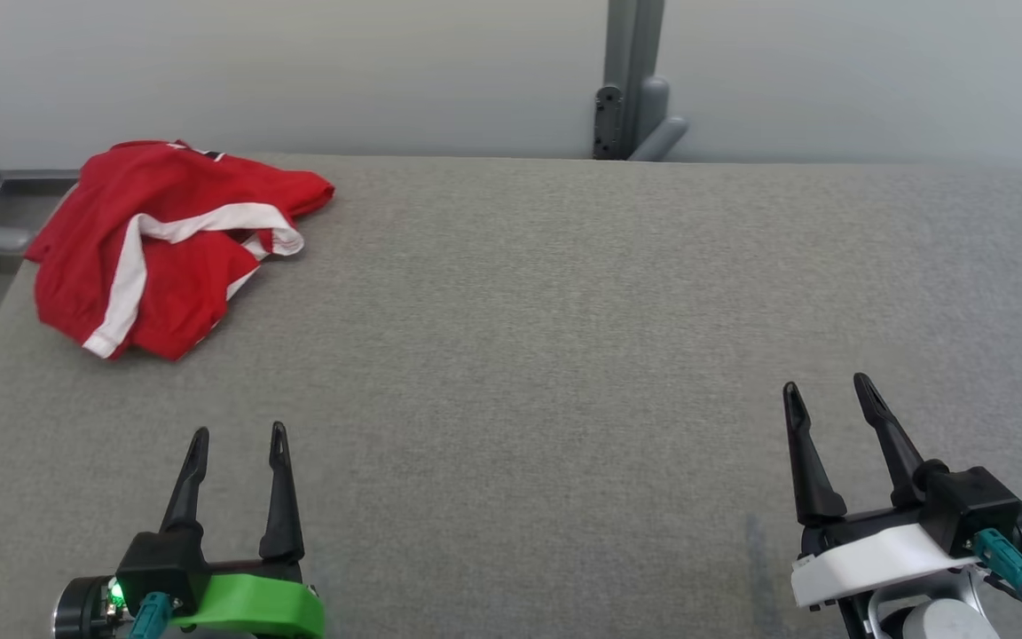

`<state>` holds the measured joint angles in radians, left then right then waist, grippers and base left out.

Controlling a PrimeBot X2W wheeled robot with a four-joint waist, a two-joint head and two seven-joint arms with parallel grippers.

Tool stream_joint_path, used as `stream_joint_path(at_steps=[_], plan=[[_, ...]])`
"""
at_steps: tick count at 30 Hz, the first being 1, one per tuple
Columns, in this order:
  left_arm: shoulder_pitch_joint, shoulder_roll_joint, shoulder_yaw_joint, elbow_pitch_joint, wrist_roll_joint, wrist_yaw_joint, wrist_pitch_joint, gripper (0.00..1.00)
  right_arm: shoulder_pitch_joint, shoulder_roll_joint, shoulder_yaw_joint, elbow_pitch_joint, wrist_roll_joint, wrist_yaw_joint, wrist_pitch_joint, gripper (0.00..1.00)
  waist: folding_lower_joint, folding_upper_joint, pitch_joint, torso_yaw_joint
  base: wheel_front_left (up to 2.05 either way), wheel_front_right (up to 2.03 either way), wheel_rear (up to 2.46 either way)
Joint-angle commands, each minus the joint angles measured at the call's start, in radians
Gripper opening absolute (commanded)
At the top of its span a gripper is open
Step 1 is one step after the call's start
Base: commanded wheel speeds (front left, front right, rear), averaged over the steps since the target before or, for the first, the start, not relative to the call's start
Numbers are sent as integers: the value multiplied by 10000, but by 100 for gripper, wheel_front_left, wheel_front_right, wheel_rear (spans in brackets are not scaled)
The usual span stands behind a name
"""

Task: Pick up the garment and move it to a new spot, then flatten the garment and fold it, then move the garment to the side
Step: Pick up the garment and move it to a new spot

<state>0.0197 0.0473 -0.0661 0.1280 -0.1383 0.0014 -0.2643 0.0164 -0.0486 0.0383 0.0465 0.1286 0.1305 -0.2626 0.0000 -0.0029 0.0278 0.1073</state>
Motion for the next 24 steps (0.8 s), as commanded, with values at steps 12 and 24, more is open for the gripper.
stream_joint_path(at_steps=[12,24], plan=[[281,53,467,-54,214,14,-9,100,104,-33,229,21,222,2,-30,100,0,29,-100,3114,0,0,0],[459,51,790,-133,212,42,-9,100,40,-36,414,64,274,2,-30,100,0,29,-32,3388,0,0,0]])
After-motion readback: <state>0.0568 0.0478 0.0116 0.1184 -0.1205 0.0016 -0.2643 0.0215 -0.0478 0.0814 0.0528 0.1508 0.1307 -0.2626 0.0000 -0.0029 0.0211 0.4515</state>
